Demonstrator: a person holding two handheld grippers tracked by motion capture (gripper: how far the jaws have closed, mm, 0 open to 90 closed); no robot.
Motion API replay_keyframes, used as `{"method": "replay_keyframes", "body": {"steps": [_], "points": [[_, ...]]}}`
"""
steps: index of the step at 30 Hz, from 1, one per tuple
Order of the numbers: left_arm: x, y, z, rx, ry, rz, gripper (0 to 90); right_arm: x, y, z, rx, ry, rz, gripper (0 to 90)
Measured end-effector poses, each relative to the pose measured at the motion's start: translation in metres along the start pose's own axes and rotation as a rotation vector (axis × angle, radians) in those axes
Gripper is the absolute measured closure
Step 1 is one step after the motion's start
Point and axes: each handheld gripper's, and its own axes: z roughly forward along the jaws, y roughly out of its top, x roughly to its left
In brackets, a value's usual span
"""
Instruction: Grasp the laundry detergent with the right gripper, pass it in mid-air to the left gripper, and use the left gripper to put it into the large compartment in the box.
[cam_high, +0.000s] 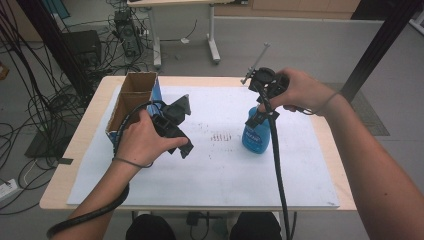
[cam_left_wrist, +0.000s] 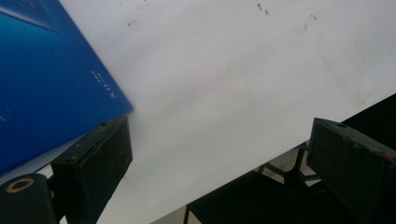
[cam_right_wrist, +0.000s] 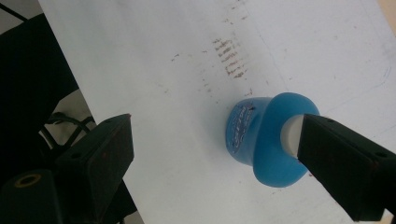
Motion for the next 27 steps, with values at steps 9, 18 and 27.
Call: {"method": "replay_keyframes", "body": {"steps": [9,18,27], "points": [[0.0,0.005,0.004,0.017,-0.01,0.005,7.3,-0.001,-0.003,-0.003,-0.02,0.004,-0.004,10.3],[0.004,0.006,0.003,0.014,-0.026,0.011,7.1,0.003,-0.002,-0.009,-0.022,-0.009,-0.005,10.3],[0.005,0.007,0.007,0.018,-0.036,0.01,7.1,0.0,-0.011,-0.011,-0.026,-0.012,0.027,9.7]]}}
